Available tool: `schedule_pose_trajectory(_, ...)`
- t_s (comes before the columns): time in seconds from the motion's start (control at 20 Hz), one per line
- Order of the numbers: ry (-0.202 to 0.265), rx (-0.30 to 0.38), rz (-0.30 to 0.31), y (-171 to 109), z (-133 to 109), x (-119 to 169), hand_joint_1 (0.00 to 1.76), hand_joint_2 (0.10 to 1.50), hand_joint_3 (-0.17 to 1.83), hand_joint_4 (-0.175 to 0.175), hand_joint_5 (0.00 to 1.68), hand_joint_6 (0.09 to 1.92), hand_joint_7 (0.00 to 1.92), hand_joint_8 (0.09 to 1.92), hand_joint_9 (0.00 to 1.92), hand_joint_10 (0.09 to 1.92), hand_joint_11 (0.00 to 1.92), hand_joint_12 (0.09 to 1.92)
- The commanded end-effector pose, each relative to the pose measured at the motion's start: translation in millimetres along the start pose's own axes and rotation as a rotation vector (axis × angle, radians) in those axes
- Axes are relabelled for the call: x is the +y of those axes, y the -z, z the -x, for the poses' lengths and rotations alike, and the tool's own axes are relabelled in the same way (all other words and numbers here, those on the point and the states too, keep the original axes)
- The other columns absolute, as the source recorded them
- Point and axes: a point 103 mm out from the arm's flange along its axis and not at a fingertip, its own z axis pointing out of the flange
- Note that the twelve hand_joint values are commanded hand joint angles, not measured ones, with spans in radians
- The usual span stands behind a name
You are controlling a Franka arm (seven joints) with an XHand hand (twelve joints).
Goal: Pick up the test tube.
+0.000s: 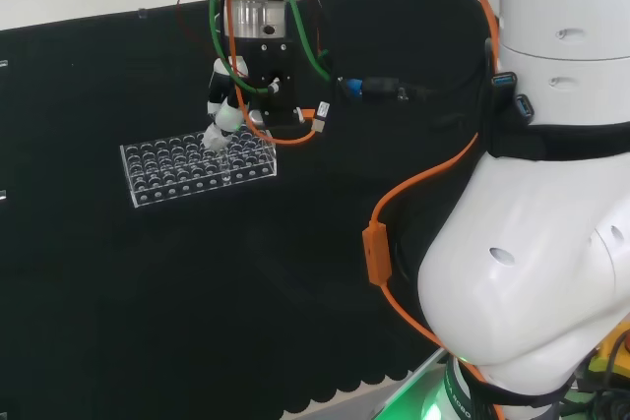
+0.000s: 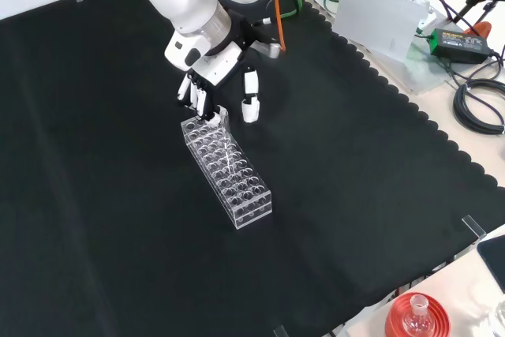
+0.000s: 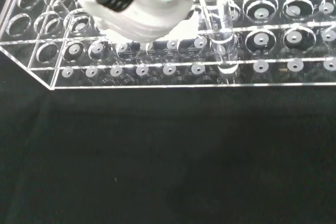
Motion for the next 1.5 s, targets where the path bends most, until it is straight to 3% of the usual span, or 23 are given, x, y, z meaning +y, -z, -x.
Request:
schedule_pose_trajectory(0.05, 0.007, -0.017, 0.024, 5.1, -7.9, 8.0, 1.11, 0.66, 0.72, -0.136, 0.77, 0.94, 1.15, 0.68, 0.84, 0.71, 0.39, 1.45)
schedule_pose_trajectory(0.2, 0.01, -0.025, 0.043, 5.7, -9.7, 9.0, 1.13, 0.65, 0.72, -0.141, 0.82, 0.92, 1.2, 0.64, 0.89, 0.68, 0.44, 1.43)
schedule_pose_trajectory(0.35, 0.012, -0.046, 0.051, 6.5, -10.7, 8.9, 1.15, 0.88, 0.37, -0.139, 1.02, 0.9, 1.27, 0.6, 0.95, 0.65, 0.49, 1.41)
schedule_pose_trajectory(0.5, 0.01, -0.061, 0.056, 6.3, -10.8, 8.7, 1.24, 0.96, 0.17, -0.169, 1.1, 0.81, 1.22, 0.68, 0.99, 0.61, 0.53, 1.38)
schedule_pose_trajectory(0.65, 0.008, -0.066, 0.055, 5.9, -11.6, 9.2, 1.28, 1.0, 0.08, -0.175, 1.12, 0.77, 1.18, 0.73, 1.03, 0.59, 0.55, 1.36)
schedule_pose_trajectory(1.3, 0.004, -0.108, 0.114, 9.8, -13.4, 6.8, 1.3, 0.97, 0.08, -0.175, 1.19, 0.64, 1.25, 0.62, 1.15, 0.56, 0.67, 1.27)
schedule_pose_trajectory(1.5, 0.006, -0.113, 0.124, 14.0, -13.2, 5.2, 1.31, 0.83, 0.34, -0.175, 1.23, 0.62, 1.29, 0.59, 1.21, 0.51, 0.71, 1.25)
